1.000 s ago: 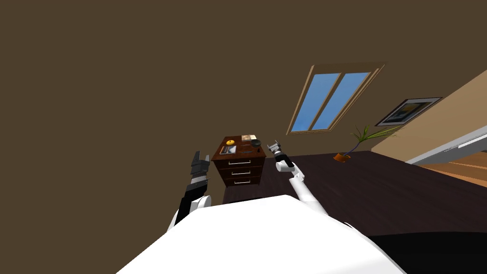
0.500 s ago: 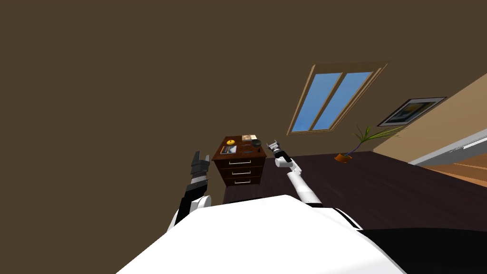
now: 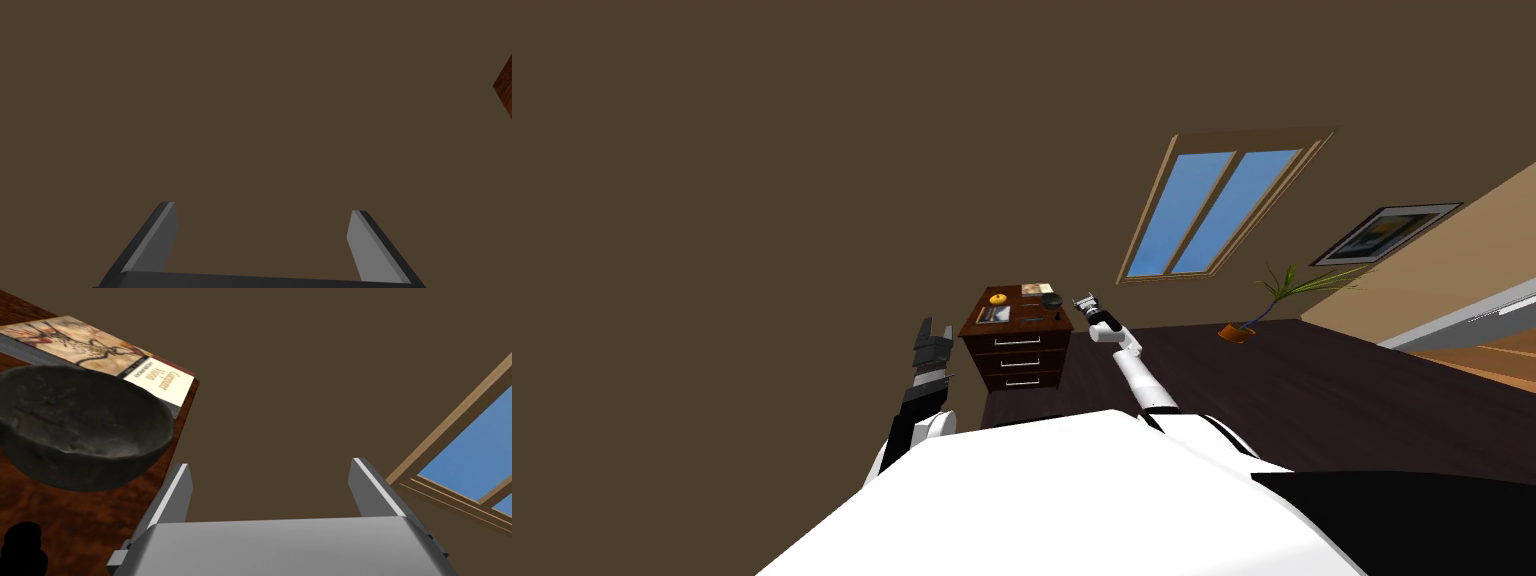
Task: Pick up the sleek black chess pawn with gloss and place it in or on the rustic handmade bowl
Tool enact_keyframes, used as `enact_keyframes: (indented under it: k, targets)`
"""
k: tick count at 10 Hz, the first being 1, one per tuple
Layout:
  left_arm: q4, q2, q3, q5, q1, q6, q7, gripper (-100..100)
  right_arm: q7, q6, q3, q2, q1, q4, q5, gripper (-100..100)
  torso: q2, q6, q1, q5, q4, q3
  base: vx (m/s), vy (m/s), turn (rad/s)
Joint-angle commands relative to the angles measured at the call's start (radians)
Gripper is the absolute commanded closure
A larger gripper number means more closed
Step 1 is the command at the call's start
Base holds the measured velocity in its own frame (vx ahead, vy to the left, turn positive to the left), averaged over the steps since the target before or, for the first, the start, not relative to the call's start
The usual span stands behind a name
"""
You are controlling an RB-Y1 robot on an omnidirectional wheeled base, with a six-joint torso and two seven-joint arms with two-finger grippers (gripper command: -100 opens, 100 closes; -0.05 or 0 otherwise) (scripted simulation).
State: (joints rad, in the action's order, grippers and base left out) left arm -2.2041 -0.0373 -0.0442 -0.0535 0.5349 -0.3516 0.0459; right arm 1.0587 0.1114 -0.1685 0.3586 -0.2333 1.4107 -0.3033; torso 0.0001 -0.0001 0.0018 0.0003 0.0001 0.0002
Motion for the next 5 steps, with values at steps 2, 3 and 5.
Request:
enact_keyframes:
  k: [2,3,5]
  targets:
    - [0.0,0.0,0.0,0.0,0.0,0.0,0.0,0,0.06,0.033,-0.005,0.016,-0.049,-0.055,-0.011,-100,0.0,0.0,0.0,0.0,0.0,0.0,-0.002,0.005,0.014]
    - [0.0,0.0,0.0,0.0,0.0,0.0,0.0,0,0.098,0.064,-0.01,0.03,-0.094,-0.101,-0.022,-100,0.0,0.0,0.0,0.0,0.0,0.0,-0.004,0.01,0.027]
    - [0.0,0.0,0.0,0.0,0.0,0.0,0.0,0,0.145,0.096,-0.015,0.044,-0.135,-0.14,-0.033,-100,0.0,0.0,0.0,0.0,0.0,0.0,0.001,-0.002,-0.005]
